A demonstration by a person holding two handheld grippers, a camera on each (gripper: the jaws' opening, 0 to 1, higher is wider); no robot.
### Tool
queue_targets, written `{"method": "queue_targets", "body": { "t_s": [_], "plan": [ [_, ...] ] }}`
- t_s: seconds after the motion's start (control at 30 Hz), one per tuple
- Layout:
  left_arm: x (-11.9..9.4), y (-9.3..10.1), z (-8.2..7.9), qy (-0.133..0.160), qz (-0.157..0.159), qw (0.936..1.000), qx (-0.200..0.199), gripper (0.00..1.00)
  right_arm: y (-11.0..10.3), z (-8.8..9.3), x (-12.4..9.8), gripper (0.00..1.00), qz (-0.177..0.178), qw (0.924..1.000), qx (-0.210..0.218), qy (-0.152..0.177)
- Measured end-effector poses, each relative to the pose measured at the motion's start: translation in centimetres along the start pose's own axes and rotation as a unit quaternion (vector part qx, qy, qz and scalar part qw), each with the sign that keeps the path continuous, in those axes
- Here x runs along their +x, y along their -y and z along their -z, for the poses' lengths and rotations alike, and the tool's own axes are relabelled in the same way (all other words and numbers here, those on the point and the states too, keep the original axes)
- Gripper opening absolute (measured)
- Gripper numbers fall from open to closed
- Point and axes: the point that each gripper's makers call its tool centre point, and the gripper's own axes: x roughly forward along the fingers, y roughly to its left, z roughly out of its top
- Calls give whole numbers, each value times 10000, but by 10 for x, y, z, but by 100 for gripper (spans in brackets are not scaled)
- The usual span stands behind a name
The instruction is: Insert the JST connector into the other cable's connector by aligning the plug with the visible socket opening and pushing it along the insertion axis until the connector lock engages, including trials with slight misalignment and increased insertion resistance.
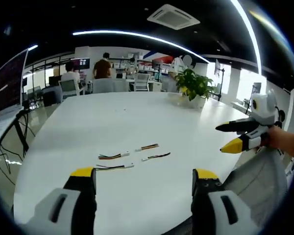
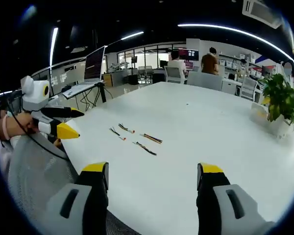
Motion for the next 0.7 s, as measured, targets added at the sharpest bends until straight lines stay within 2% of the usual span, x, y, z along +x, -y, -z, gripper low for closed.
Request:
{"method": "queue_targets", "body": {
  "t_s": [0.7],
  "plan": [
    [1, 0, 0, -9, 3, 10000, -56, 78, -1, 4, 1, 72, -20, 9999, 2, -99]
  ]
}}
